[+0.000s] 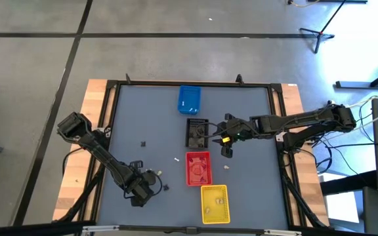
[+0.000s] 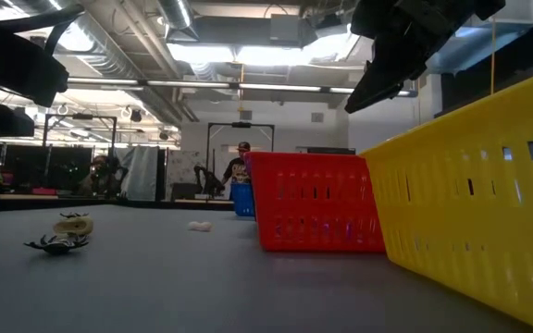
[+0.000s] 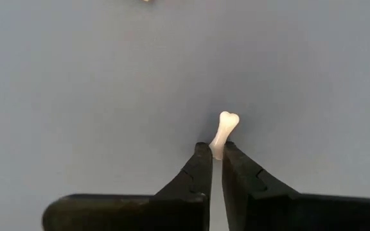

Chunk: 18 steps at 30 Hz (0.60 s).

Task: Sort Halloween decoration
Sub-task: Put the white bone toy into the blue bin

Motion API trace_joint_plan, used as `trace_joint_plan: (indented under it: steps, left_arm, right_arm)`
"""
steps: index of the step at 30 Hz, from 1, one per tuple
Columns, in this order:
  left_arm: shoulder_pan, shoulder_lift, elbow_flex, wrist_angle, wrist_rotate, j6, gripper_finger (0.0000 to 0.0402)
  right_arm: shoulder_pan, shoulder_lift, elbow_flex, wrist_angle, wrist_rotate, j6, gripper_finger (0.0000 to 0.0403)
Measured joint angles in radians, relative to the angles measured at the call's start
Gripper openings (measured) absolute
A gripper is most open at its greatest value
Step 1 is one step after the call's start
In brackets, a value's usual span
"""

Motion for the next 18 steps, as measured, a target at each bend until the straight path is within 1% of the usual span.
trace_joint_plan:
  steps: [8,18]
  left_arm:
    - [0.0,0.0,0.007,-0.004,0.0,0.003,0.0003]
    - [0.028,0.004,0.098,-0.025,-0.008,0.09,0.0001]
  right_arm:
    - [0.0,0.0,0.0,0.0,0.0,0.0,0.0134]
    - [0.0,0.0,0.0,0.0,0.0,0.0,0.0134]
